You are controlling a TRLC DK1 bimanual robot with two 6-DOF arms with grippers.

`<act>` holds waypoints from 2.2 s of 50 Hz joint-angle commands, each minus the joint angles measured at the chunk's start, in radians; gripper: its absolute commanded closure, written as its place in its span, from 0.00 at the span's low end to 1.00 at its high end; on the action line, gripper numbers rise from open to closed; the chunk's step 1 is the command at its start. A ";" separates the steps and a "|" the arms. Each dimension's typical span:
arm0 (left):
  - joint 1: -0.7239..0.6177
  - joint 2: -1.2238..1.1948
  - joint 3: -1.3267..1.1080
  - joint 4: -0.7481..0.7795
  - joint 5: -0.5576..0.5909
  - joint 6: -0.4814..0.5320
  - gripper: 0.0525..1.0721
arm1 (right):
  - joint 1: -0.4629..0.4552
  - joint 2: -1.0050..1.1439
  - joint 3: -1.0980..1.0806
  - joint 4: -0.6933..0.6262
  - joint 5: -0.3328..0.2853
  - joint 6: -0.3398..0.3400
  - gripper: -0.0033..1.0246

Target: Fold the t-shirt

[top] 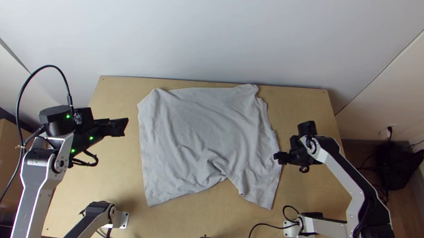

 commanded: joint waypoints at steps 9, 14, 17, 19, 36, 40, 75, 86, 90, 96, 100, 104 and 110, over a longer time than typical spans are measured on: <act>0.008 -0.073 -0.030 -0.062 0.010 0.047 0.06 | 0.034 0.043 -0.062 0.062 -0.017 0.011 0.49; 0.008 -0.085 -0.028 -0.074 0.009 0.063 0.06 | 0.042 0.060 -0.075 0.098 -0.017 0.011 0.49; 0.008 -0.085 -0.020 -0.105 0.009 0.078 0.06 | 0.057 0.059 -0.085 0.109 -0.015 0.010 0.51; 0.006 -0.082 -0.014 -0.139 0.010 0.095 0.06 | 0.063 0.048 -0.096 0.129 -0.015 0.010 0.69; -0.184 -0.087 -0.076 -0.613 0.007 0.360 0.06 | 0.063 -0.099 -0.145 0.183 -0.025 0.010 0.97; -0.287 -0.085 -0.111 -0.654 -0.014 0.345 0.06 | 0.060 -0.136 -0.133 0.172 -0.048 0.010 0.97; -0.661 0.287 -0.364 -0.389 -0.137 0.130 0.16 | 0.051 -0.253 -0.059 0.072 -0.049 0.063 0.97; -0.736 0.398 -0.363 -0.369 -0.135 0.110 0.16 | 0.042 -0.280 -0.052 0.052 -0.049 0.063 0.97; -0.755 0.416 -0.358 -0.359 -0.135 0.109 0.16 | 0.039 -0.285 -0.050 0.049 -0.049 0.063 0.97; -0.790 0.447 -0.356 -0.343 -0.135 0.099 0.16 | 0.037 -0.293 -0.049 0.046 -0.049 0.063 0.97; -0.798 0.485 -0.355 -0.329 -0.135 0.092 0.16 | 0.037 -0.296 -0.041 0.045 -0.049 0.063 0.97; -0.801 0.516 -0.352 -0.312 -0.135 0.084 0.16 | 0.039 -0.300 -0.027 0.037 -0.049 0.063 0.97; -0.816 0.533 -0.361 -0.269 -0.135 0.070 0.45 | 0.039 -0.307 -0.001 0.020 -0.049 0.063 0.97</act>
